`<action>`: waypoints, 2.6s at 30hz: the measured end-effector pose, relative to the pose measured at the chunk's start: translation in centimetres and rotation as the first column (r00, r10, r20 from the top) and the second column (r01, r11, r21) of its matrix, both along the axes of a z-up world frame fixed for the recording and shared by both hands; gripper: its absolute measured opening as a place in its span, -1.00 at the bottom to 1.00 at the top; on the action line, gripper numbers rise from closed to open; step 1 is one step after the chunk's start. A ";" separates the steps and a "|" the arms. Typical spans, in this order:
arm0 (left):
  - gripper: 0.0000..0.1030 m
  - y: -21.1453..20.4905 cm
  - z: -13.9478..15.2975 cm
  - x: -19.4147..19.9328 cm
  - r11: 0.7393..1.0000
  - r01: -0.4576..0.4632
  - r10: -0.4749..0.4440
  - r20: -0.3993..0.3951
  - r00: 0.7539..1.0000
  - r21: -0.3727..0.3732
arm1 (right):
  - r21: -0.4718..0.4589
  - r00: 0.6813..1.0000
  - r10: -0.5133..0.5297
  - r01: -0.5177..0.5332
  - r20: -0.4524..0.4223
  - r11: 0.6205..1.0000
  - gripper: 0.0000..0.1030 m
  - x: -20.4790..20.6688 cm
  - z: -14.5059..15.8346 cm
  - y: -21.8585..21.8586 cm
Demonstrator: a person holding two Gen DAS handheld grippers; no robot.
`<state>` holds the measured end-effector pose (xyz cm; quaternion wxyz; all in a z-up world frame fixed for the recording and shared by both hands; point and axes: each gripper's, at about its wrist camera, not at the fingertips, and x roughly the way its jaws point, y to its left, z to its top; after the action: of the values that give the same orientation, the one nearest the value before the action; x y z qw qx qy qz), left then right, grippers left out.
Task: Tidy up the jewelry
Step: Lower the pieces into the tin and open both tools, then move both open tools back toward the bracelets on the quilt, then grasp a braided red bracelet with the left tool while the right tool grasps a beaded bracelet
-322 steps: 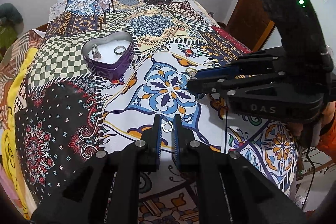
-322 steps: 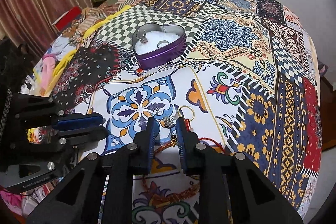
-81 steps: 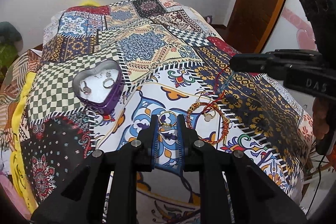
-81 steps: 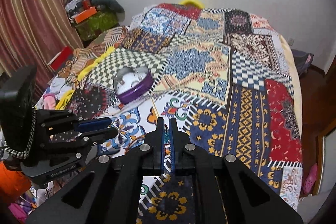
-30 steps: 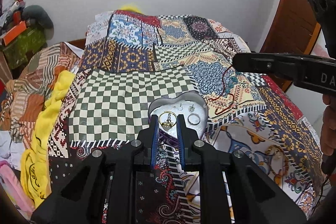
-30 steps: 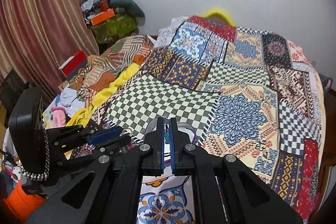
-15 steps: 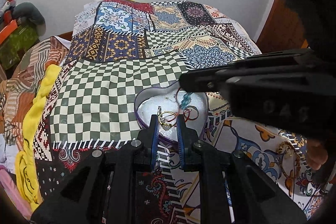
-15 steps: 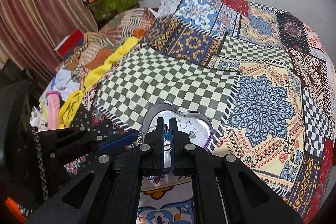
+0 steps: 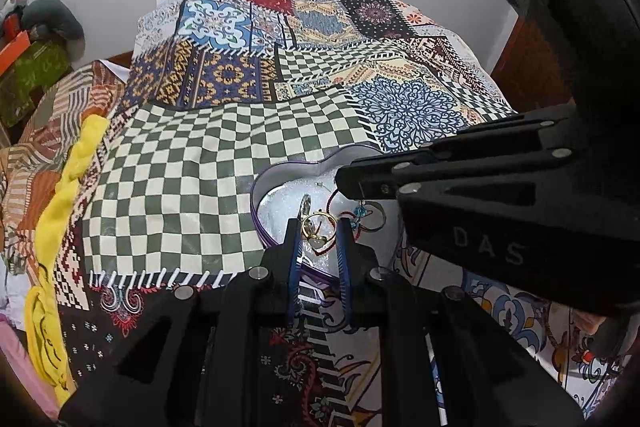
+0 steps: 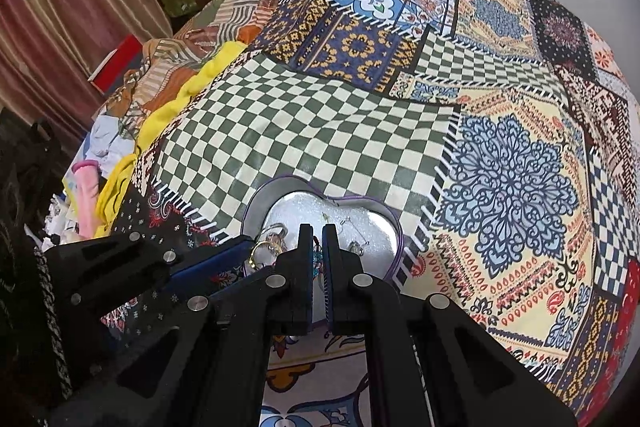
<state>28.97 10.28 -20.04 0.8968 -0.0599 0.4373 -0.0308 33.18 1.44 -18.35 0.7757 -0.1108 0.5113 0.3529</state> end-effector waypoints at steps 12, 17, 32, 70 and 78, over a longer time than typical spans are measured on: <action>-0.70 -0.7 0.3 -0.8 0.999 0.003 -0.002 -0.013 1.000 0.036 | -0.004 1.000 -0.018 0.018 -0.007 1.000 -0.81 -0.5 0.7 -0.6; -0.70 0.0 1.8 -2.2 0.999 -0.031 0.031 0.004 1.000 0.024 | -0.015 0.997 -0.032 0.033 0.069 0.999 -0.67 -1.9 2.5 -1.5; -0.66 -0.4 7.0 -7.4 0.998 -0.055 0.052 0.066 0.996 0.044 | 0.023 0.979 -0.080 0.078 0.186 0.997 -0.54 -7.5 6.5 -6.8; -0.54 -10.8 2.4 -8.4 0.991 0.129 -0.129 -0.011 0.992 -0.019 | 0.093 0.981 -0.146 0.134 0.129 0.987 -0.29 -12.4 2.1 -17.3; -0.54 -8.5 1.9 -9.3 0.995 0.090 -0.091 -0.016 0.996 -0.032 | 0.067 0.993 -0.040 0.033 0.112 0.997 -0.66 -12.1 1.0 -14.2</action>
<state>19.69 1.73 -18.18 0.8896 -0.0542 0.4469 -0.0775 21.11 -12.80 -17.39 0.8130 -0.0960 0.4567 0.3483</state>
